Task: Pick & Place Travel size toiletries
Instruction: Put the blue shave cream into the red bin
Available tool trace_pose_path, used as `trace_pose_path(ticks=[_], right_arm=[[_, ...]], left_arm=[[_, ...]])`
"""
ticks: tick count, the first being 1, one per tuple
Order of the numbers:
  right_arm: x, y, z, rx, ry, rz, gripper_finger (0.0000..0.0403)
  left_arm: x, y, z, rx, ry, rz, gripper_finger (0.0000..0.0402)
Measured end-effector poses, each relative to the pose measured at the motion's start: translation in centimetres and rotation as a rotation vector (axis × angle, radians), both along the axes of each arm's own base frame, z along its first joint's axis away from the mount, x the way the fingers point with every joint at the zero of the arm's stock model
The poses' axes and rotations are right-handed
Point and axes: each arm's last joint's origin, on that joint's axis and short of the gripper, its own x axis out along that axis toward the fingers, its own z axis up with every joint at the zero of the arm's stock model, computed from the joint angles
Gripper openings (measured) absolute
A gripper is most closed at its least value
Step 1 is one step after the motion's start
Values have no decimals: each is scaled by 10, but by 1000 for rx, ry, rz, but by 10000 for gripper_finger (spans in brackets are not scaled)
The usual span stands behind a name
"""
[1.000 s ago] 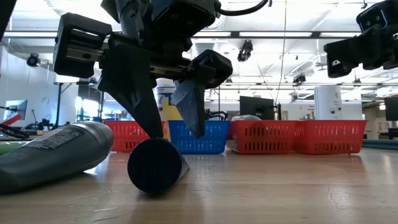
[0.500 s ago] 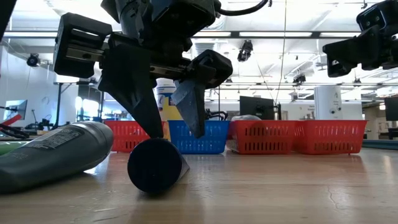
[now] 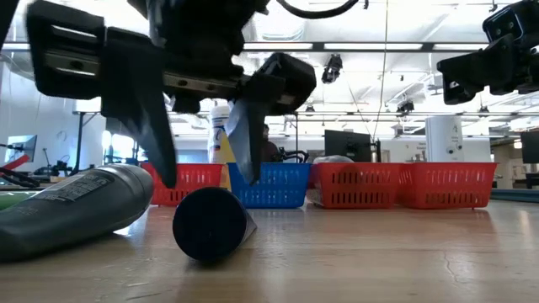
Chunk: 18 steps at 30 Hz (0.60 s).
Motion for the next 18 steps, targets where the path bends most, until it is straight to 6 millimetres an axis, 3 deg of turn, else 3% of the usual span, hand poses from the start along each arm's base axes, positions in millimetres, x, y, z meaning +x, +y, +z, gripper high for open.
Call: trace_pose_path(ticks=[5,12,18], right_arm=[[0,0,0,0,0,0,9],[0,0,0,0,0,0,9],[0,0,0,-1,0,0,8]], left_arm=[[-3,-11,1,39,-61,-131,260],[0,-16,3,24,-120,-145,273],[7,-19,-14,37,-113,-162,273]])
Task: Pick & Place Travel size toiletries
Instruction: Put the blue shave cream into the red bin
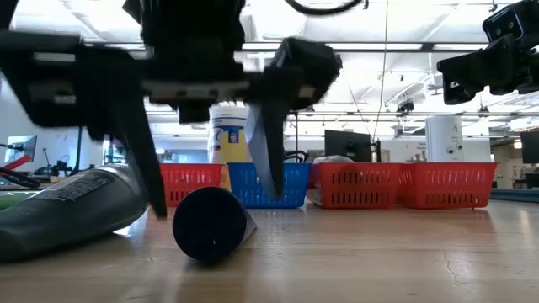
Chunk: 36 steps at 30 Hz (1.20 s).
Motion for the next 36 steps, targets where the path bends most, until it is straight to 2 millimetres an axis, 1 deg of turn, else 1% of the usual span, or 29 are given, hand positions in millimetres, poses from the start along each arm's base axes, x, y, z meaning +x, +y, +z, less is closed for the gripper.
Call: trace_pose_path(ticks=[2,5,11,13,20,22,27,32,34,36], right_arm=[[0,0,0,0,0,0,8],[0,0,0,0,0,0,8],[0,0,0,0,0,1,8],[0,0,0,0,0,1,8],[0,0,0,0,0,1,8],[0,0,0,0,0,1,8],[0,0,0,0,0,1,8],[0,0,0,0,0,1,8],[0,0,0,-1,0,1,8],[0,0,0,-1,0,1,8]], left_arm=[[2,-3,-3,3,1,-8,273],[4,-5,0,-6,-14,-13,273],[3,-8,-1,-35,6,-35,266],[2,-9,-2,-38,12,-41,257],[3,-12,-18,-30,52,-49,218],[3,-12,-19,-30,55,-45,209],[2,-12,-16,-13,49,-35,178],[3,-10,-12,24,55,-8,133],[5,-10,-9,55,48,13,130],[7,-8,-2,95,51,38,130]])
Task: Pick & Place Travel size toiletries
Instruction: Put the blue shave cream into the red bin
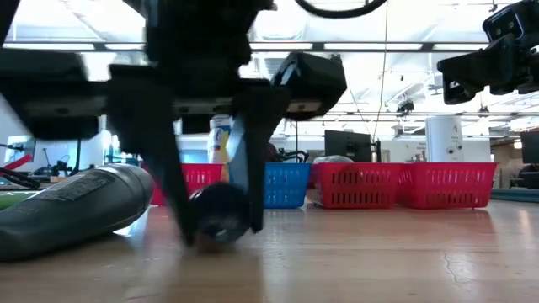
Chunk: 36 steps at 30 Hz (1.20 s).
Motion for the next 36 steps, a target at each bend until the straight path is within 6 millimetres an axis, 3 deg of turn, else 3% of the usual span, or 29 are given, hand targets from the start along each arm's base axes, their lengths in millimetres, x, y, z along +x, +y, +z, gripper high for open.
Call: trace_pose_path(ticks=[4,7,12,16,20,25,31,36], right_arm=[[0,0,0,0,0,0,8],[0,0,0,0,0,0,8],[0,0,0,0,0,0,8],[0,0,0,0,0,-1,8],[0,0,0,0,0,0,8],[0,0,0,0,0,0,8],[0,0,0,0,-1,-1,8],[0,0,0,0,-1,1,8]], left_arm=[[6,12,33,95,12,47,130],[13,35,65,168,-30,121,133],[28,108,114,112,-117,472,135],[24,169,134,-14,-86,716,135],[15,202,143,-67,-68,842,134],[2,232,133,-196,107,1220,134],[-8,237,124,-345,35,1540,135],[-38,241,113,-436,-113,1848,136]])
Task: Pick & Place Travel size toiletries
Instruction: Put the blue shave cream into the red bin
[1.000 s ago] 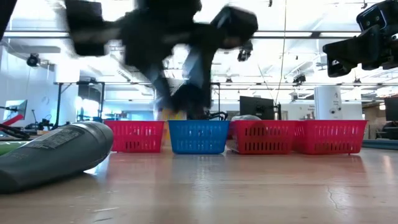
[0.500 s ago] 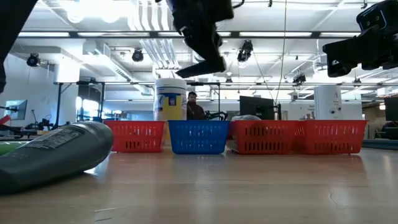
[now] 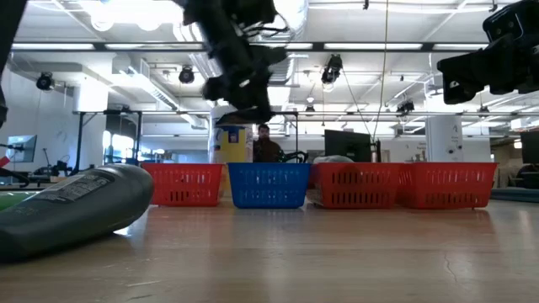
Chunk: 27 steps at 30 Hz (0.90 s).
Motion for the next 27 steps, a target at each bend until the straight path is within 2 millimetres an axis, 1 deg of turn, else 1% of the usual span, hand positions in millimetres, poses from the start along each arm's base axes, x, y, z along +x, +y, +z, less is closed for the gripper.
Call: trace_pose_path(ticks=[2,5,7,9,14,18,21,27], right_arm=[[0,0,0,0,0,0,8],[0,0,0,0,0,-1,8],[0,0,0,0,0,0,8],[0,0,0,0,0,0,8],[0,0,0,0,0,-1,8],[0,0,0,0,0,-1,8],[0,0,0,0,0,-1,8],[0,0,0,0,0,-1,8]], left_arm=[[-18,-1,-9,-10,-45,147,136],[-44,-1,-25,-68,-163,353,136],[-58,-1,-37,-122,-204,451,137],[-68,-2,-48,-147,-210,507,137],[-77,-4,-68,-166,-165,557,137],[-80,-4,-75,-179,-154,584,141],[-82,-6,-79,-191,-145,597,156],[-83,-9,-83,-232,-135,588,204]])
